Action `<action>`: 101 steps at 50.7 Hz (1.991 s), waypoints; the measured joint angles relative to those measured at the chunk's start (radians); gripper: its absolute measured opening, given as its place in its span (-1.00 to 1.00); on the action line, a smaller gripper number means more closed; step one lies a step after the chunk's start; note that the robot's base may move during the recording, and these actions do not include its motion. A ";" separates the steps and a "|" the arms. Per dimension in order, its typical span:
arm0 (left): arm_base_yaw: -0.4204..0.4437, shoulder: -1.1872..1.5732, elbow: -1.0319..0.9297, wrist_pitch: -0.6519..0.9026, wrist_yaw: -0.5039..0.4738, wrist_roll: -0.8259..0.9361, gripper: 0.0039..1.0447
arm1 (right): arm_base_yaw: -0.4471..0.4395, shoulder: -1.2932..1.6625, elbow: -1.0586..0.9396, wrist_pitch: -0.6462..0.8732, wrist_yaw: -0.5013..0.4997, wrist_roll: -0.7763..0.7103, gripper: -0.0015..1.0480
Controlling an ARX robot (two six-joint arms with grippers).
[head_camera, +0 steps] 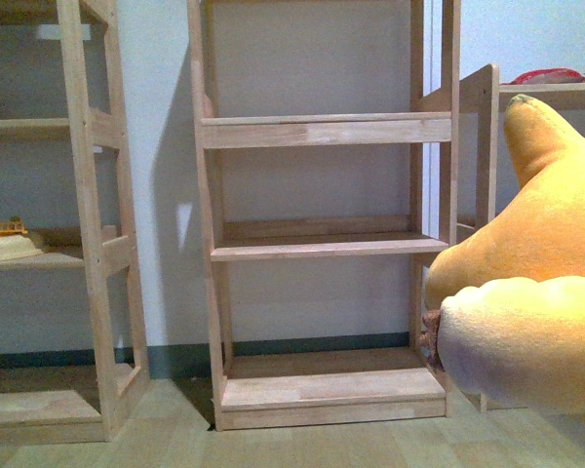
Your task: Put away toys
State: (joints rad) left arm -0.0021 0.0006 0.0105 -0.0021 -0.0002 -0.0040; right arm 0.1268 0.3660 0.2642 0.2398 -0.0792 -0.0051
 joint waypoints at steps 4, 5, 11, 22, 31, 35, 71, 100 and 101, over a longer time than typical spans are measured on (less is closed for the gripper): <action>0.000 0.000 0.000 0.000 0.000 0.000 0.89 | 0.000 0.000 0.000 0.000 0.000 0.000 -0.67; 0.000 0.000 0.000 0.000 0.000 0.000 0.89 | 0.000 0.000 0.000 0.000 0.000 0.000 -0.67; 0.000 0.000 0.000 0.000 0.000 0.000 0.89 | 0.000 0.000 0.000 0.000 0.000 0.000 -0.67; 0.000 0.000 0.000 0.000 0.000 0.000 0.89 | 0.000 0.000 0.000 0.000 0.001 0.000 -0.67; 0.000 0.000 0.000 0.000 0.000 0.000 0.89 | 0.000 0.000 0.000 0.000 0.001 0.000 -0.67; 0.000 0.000 0.000 0.000 0.002 0.000 0.89 | 0.000 0.000 0.000 0.000 0.004 0.000 -0.67; 0.000 0.000 0.000 0.000 0.000 0.000 0.89 | 0.002 0.002 0.000 0.000 0.001 0.000 -0.67; 0.000 0.000 0.000 0.000 0.000 0.000 0.89 | 0.001 0.002 0.000 0.000 0.001 0.000 -0.67; 0.000 0.000 0.000 0.000 0.000 0.000 0.89 | 0.001 0.002 0.000 0.000 0.001 0.000 -0.67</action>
State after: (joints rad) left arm -0.0021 0.0006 0.0105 -0.0021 -0.0006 -0.0040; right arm 0.1280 0.3683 0.2638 0.2398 -0.0780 -0.0051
